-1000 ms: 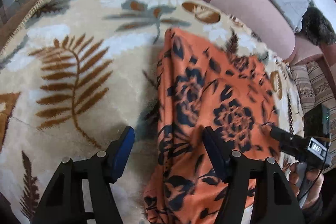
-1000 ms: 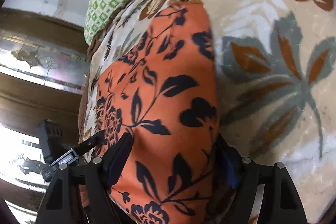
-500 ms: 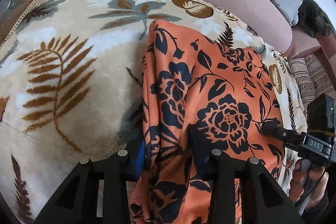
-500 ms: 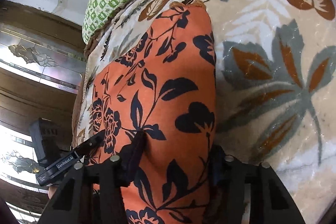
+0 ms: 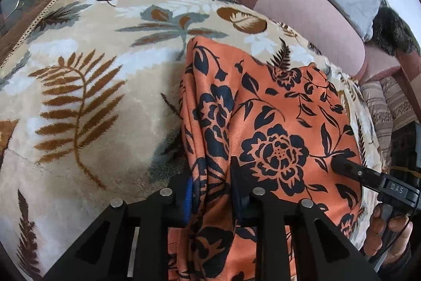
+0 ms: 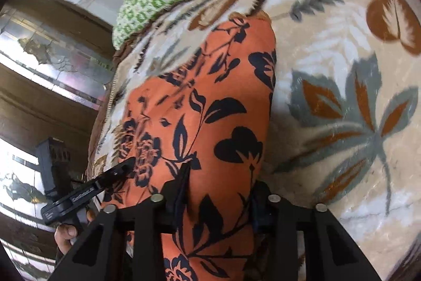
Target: Fold small clothes
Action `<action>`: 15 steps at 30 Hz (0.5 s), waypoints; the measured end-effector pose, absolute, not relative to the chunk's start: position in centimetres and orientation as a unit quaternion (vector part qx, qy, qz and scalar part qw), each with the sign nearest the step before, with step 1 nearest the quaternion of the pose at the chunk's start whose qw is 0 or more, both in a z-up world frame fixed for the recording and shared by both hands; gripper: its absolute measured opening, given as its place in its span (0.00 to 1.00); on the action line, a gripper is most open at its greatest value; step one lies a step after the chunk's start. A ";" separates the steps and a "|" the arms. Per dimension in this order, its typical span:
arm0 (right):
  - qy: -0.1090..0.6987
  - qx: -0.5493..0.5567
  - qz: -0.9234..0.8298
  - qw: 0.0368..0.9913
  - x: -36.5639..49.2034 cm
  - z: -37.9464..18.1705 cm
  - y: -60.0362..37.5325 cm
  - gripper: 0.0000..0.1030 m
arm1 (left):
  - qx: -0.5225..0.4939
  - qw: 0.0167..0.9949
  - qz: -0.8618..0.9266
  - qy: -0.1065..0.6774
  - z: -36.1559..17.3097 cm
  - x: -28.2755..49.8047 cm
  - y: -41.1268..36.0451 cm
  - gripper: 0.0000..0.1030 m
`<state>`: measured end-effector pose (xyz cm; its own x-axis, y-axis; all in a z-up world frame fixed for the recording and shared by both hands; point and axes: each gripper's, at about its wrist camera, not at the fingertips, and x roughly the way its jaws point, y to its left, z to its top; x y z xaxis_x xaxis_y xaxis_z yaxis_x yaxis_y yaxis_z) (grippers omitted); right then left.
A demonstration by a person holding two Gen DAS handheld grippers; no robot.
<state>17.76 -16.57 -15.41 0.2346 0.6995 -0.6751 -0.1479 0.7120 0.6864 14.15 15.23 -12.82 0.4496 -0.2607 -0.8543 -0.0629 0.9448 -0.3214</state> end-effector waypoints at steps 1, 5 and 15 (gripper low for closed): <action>0.544 0.246 0.290 0.748 17.8 -14.7 -16.6 0.35 | -0.157 0.840 -0.058 0.516 -12.4 14.1 15.2 0.22; 0.502 0.231 0.310 0.774 18.3 -10.8 -17.7 0.33 | -0.148 0.865 -0.068 0.476 -8.6 13.8 13.8 0.21; 0.422 0.225 0.279 0.833 21.6 -5.9 -27.2 0.33 | -0.133 0.897 -0.125 0.403 -3.7 18.9 5.5 0.21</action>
